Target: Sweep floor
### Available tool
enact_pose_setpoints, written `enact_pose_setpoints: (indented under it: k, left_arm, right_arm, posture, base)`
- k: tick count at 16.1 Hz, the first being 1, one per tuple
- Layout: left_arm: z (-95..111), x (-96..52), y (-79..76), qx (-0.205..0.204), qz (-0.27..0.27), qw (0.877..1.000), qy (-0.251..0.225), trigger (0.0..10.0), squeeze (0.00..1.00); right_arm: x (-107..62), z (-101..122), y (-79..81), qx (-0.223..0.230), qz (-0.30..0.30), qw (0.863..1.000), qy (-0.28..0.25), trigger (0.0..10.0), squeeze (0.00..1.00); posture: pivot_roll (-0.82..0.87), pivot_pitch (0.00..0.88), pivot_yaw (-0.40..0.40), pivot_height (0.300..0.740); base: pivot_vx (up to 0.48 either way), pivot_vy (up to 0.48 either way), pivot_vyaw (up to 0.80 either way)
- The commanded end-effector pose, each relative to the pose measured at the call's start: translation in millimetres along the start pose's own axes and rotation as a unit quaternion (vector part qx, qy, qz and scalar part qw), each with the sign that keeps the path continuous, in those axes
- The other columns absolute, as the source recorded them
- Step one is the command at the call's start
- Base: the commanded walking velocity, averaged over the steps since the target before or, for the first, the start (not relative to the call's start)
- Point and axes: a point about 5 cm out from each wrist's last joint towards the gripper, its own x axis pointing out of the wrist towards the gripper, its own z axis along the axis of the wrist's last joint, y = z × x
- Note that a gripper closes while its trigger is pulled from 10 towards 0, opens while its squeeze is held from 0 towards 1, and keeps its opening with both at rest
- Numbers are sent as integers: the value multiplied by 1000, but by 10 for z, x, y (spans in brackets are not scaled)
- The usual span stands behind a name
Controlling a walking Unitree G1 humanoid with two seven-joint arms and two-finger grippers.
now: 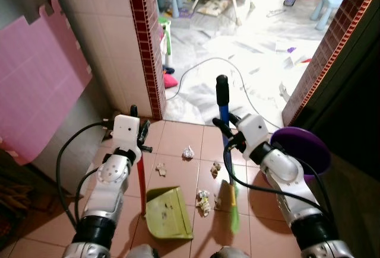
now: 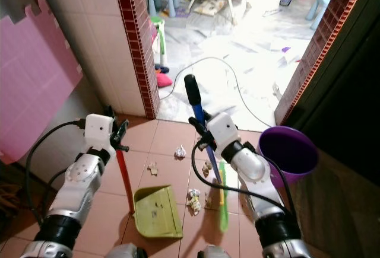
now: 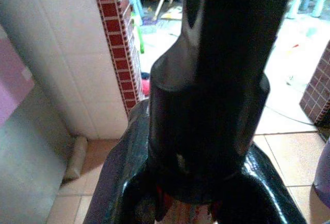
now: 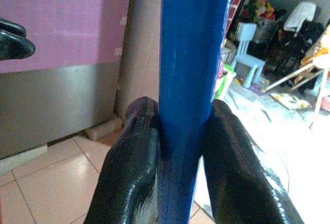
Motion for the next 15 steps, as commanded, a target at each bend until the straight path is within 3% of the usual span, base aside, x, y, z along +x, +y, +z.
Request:
enact_pose_setpoints:
  k: [1, 4, 5, 7, 10, 12, 13, 15]
  left_arm:
    - [81, 45, 25, -3, 6, 1000, -17, 10000, 0]
    - [134, 146, 21, -20, 9, 1000, -20, 10000, 0]
    - [127, 196, -44, -28, 0, 999, -15, 10000, 0]
    - [131, 217, -116, -28, -10, 999, -18, 10000, 0]
    - [134, 239, -175, -31, -18, 999, -22, 10000, 0]
    - [115, 249, -191, -32, -19, 999, -21, 10000, 0]
    - [105, 246, -191, -32, -19, 999, -21, 10000, 0]
    - [94, 244, -184, -32, -18, 999, -21, 10000, 0]
  right_arm:
    - [39, 76, -43, -22, -1, 1000, -18, 10000, 0]
    - [102, -8, -102, -18, -8, 1000, -1, 10000, 0]
    - [166, -58, -93, -15, -14, 1000, 12, 10000, 0]
    - [250, -59, 22, -5, -6, 1000, 12, 10000, 0]
    - [366, 12, 292, 61, 16, 998, -21, 10000, 0]
    - [426, 86, 421, 155, 14, 987, -46, 10000, 0]
    - [410, 148, 412, 223, 16, 973, -56, 10000, 0]
    - [380, 201, 362, 268, 17, 961, -61, 10000, 0]
  posture:
    - [-147, 56, 18, 740]
    - [-143, 83, 11, 740]
    - [-143, 89, 11, 740]
    - [-142, 91, 8, 740]
    - [-140, 91, 6, 740]
    - [-145, 88, 5, 740]
    - [-148, 82, 3, 740]
    - [-156, 79, 5, 740]
  base:
    - [0, 0, 0]
    - [0, 0, 0]
    - [0, 0, 0]
    - [0, 0, 0]
    - [0, 0, 0]
    - [0, 0, 0]
    - [0, 0, 0]
    - [0, 0, 0]
